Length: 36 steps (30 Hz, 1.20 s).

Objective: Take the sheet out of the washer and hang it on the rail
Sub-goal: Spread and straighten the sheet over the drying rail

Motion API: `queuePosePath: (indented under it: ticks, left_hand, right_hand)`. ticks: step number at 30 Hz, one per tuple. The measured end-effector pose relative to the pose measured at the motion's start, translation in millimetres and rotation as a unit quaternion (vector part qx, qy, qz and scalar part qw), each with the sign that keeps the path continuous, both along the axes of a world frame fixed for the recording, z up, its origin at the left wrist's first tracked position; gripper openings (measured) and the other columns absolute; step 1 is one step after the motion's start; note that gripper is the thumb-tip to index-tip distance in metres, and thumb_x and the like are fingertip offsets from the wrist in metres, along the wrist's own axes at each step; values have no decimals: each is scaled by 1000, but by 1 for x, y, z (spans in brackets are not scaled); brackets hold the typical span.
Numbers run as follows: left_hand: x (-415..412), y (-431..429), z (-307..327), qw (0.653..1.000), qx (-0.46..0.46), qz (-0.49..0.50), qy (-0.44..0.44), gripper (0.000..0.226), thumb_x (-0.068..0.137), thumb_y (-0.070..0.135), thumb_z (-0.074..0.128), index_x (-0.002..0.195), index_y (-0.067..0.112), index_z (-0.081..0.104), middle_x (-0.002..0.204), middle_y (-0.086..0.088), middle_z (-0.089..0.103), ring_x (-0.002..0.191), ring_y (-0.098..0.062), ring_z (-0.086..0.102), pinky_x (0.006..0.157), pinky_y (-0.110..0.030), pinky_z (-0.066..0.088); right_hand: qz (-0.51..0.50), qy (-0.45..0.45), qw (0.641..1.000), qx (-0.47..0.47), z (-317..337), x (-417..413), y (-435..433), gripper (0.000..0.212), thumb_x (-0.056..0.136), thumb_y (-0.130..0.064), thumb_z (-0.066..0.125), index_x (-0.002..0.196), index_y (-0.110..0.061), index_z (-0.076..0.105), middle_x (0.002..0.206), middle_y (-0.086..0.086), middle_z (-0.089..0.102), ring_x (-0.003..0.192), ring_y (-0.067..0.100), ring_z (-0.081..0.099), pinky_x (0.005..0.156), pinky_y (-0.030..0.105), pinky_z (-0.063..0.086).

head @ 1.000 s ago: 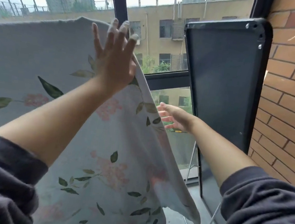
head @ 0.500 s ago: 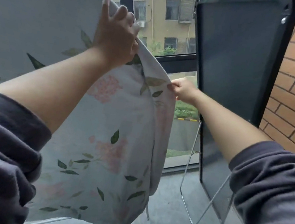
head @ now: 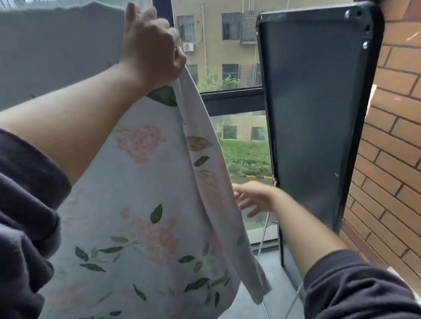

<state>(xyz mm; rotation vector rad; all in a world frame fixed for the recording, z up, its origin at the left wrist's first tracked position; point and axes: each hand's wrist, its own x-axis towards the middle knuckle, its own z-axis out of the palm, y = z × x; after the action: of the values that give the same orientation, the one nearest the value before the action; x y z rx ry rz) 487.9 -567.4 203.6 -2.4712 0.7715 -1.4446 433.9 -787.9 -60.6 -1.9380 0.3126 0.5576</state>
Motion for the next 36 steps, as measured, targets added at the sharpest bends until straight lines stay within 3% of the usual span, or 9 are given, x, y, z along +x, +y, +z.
queuePosePath:
  ticks: [8,13,16,20,23,27,30,32,36]
  left_hand:
    - [-6,-2,1,999,5,30,12,34,83,30,38,79,5,60,73,-6,50,90,-31,49,94,-46,29]
    - [-5,1,-2,999,14,32,15,33,83,31,38,80,7,60,75,-5,52,91,-30,47,93,-45,28]
    - [-4,2,-2,999,15,27,7,33,83,30,39,81,7,62,77,-6,58,90,-30,48,92,-45,27]
    - [-4,3,-2,1000,19,24,1,32,83,31,40,78,7,60,72,-4,49,89,-30,49,91,-44,25]
    - [-2,3,-2,999,23,31,2,31,83,31,42,77,7,60,70,-2,45,89,-29,49,90,-44,26]
    - [0,3,-3,998,43,51,6,32,83,33,42,76,8,61,71,-2,47,90,-29,49,91,-45,28]
    - [1,-3,-6,988,131,83,12,38,85,39,40,77,11,65,77,-2,60,88,-26,50,92,-43,28]
    - [-1,-17,-25,966,237,100,32,43,88,45,36,73,17,65,76,1,63,82,-22,52,93,-41,28]
    - [-12,-42,-112,916,348,94,175,34,92,36,38,89,20,68,90,-2,69,87,-21,61,98,-39,27]
  right_hand:
    - [64,-56,993,84,-6,20,56,53,80,-32,55,131,-38,44,130,-3,57,111,20,57,85,41,40]
    - [68,-147,987,4,-32,28,73,33,77,-19,64,108,-29,58,107,14,66,97,16,61,70,47,52]
    - [112,-98,989,2,-27,23,74,35,80,-12,58,104,-36,54,91,1,60,74,12,56,55,24,49]
    - [159,-78,982,-61,-22,23,68,12,82,-9,52,86,-20,54,67,2,46,47,9,42,52,24,43]
    - [79,-127,985,-87,-27,27,64,15,79,-6,48,68,-15,53,64,8,47,48,17,41,52,27,39]
    - [18,-176,976,-124,-33,27,53,11,77,-23,55,73,-15,62,74,4,61,61,14,53,57,24,43]
    - [1,-168,980,-104,-37,19,42,19,64,-29,49,76,-16,55,74,0,57,70,16,51,57,24,37]
    - [-24,-145,984,-101,-47,9,35,5,73,-20,48,72,-19,44,70,-3,48,62,11,42,51,23,31]
    - [-90,-90,986,-103,-85,-15,20,9,77,-22,45,71,-21,39,64,-1,43,56,16,37,46,23,28]
